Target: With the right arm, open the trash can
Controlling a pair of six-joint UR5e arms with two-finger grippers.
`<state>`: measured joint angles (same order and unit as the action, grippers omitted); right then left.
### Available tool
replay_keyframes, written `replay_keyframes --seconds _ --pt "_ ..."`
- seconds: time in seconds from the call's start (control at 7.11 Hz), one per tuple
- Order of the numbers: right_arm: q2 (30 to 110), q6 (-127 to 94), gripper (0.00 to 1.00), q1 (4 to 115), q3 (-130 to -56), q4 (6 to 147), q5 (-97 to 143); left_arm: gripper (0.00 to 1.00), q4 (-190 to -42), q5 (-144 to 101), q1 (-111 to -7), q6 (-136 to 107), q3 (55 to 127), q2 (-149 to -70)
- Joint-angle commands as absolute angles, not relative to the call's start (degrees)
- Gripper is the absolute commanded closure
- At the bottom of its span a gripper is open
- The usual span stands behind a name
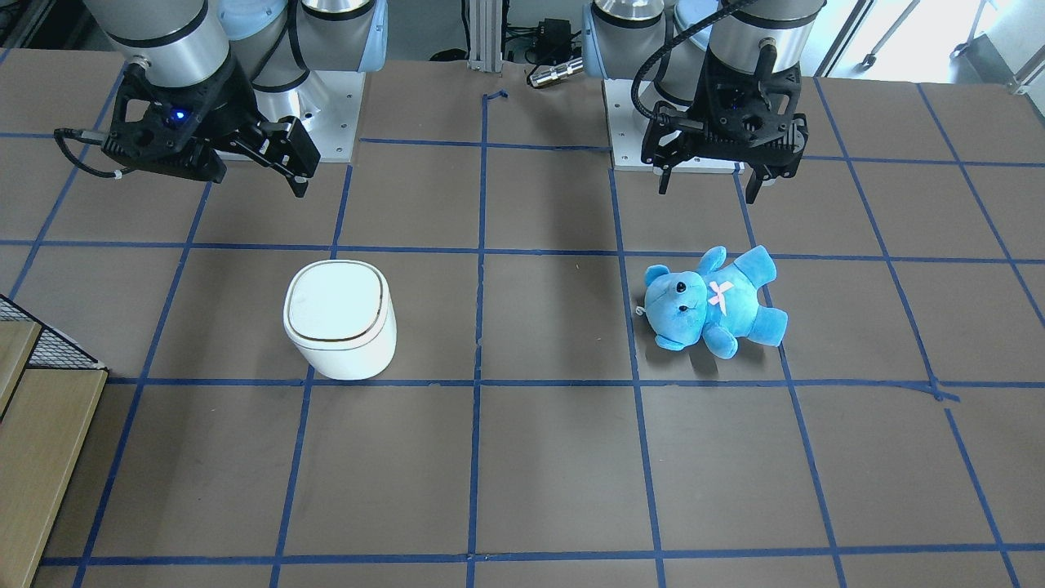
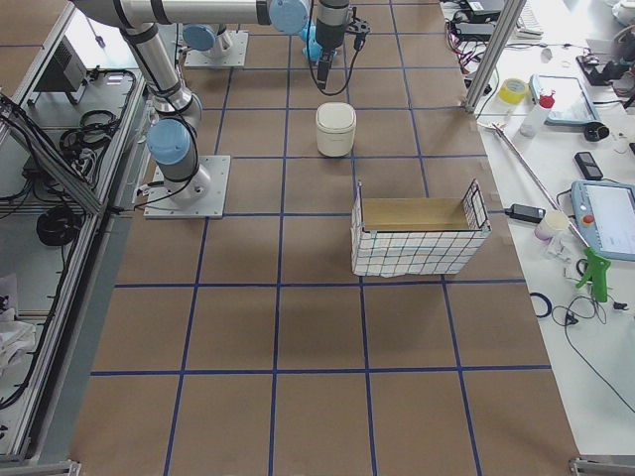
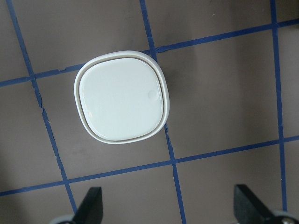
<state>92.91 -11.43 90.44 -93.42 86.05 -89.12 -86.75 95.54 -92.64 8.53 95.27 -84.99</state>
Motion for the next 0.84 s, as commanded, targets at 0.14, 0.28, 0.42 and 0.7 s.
replay_keyframes --seconds 0.14,0.28,0.42,0.7 --pt "92.9 -11.4 0.00 90.4 -93.5 86.0 -89.1 0.00 -86.7 95.5 -92.6 8.5 95.3 -85.0" --pt "92.9 -11.4 0.00 90.5 -93.4 86.1 -89.1 0.00 -86.7 95.5 -92.6 8.5 95.3 -85.0" --pt "92.8 -11.3 0.00 90.4 -93.5 86.5 -89.0 0.00 -86.7 95.5 -92.6 8.5 95.3 -85.0" --pt "92.8 -11.3 0.00 90.4 -93.4 86.7 -89.0 0.00 -86.7 95.5 -92.6 8.5 95.3 -85.0"
